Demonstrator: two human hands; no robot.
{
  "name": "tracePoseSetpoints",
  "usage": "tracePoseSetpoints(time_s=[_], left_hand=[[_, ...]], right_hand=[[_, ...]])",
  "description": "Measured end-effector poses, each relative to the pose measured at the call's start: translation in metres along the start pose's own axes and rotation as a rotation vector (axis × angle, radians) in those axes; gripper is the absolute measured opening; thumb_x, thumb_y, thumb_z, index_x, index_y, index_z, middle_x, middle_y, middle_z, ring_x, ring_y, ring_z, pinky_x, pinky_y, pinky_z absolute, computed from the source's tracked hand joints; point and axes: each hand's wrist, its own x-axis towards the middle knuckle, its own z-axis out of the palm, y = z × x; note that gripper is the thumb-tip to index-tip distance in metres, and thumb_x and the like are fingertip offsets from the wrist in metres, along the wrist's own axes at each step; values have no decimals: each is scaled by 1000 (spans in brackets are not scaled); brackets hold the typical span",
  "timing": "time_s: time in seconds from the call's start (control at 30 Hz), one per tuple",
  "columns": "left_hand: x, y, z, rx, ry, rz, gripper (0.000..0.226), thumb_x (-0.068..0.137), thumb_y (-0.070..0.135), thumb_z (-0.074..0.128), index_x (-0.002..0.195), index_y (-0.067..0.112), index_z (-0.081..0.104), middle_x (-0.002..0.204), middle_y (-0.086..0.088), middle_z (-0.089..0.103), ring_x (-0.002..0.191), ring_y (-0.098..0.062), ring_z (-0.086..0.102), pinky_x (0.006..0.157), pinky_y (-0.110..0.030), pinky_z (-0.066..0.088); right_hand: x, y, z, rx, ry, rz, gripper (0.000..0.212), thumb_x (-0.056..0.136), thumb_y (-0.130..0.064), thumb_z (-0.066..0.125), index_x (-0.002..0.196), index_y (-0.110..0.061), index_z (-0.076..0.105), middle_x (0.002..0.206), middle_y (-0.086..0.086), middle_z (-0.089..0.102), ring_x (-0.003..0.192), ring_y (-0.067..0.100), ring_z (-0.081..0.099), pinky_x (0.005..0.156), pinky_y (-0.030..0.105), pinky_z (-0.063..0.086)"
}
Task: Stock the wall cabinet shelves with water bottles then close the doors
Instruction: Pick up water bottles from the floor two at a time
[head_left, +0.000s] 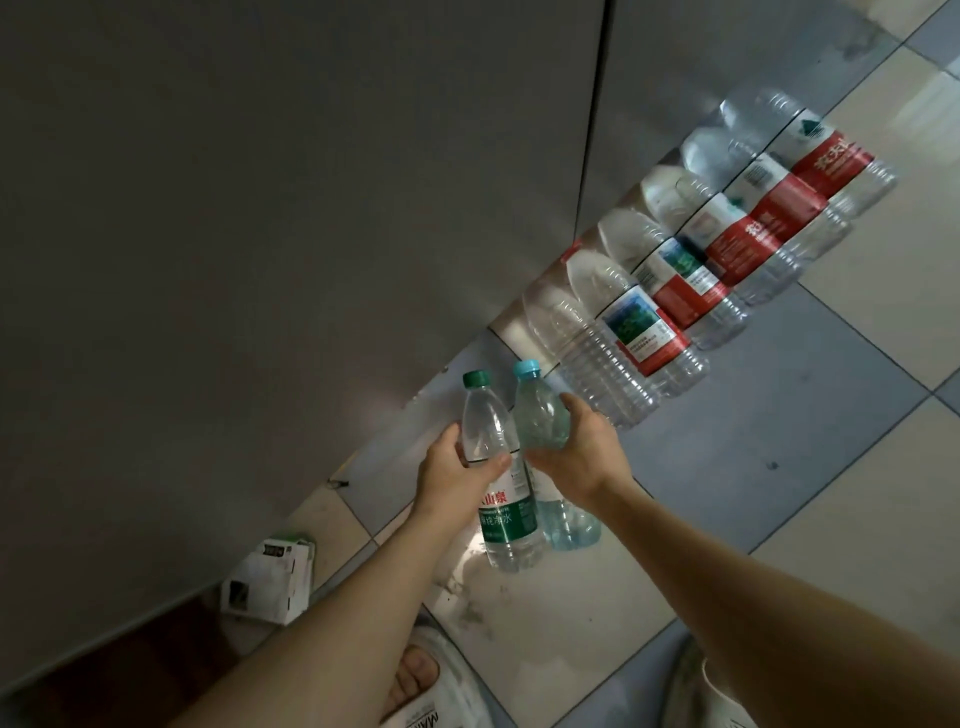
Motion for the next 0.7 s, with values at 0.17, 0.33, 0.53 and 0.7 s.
tracePoseSetpoints(time_s=[0.17, 0.33, 0.53, 0.7], left_hand=[[-15, 8, -4, -51, -20, 72, 43, 78, 23, 87, 106, 44, 63, 100, 16, 72, 90, 2, 70, 65, -12, 56], [-29, 27, -11, 70, 87, 265, 65, 67, 31, 93, 119, 38, 56, 120, 11, 59, 107, -4, 62, 87, -22, 56], [-44, 30, -5, 128, 235, 408, 69, 64, 37, 94, 117, 32, 50, 112, 9, 63, 103, -14, 66, 82, -30, 61], [-57, 18, -2, 220, 315, 394, 66, 68, 44, 91, 111, 43, 40, 105, 12, 64, 90, -12, 66, 65, -10, 47]], right_hand=[[-26, 4, -12, 70, 76, -94, 91, 74, -22, 88, 150, -33, 38, 129, -8, 44, 112, 7, 43, 65, 8, 39], [-47, -2, -40, 146, 155, -205, 76, 74, -19, 89, 128, -42, 41, 128, -12, 43, 121, 10, 44, 87, 21, 47], [-50, -15, -47, 7, 178, -376, 64, 77, -18, 87, 127, -33, 49, 129, -10, 46, 119, 11, 45, 98, 27, 44], [-51, -7, -30, -142, 146, -493, 67, 80, -26, 86, 135, -30, 48, 136, -8, 48, 118, 4, 40, 92, 8, 30]])
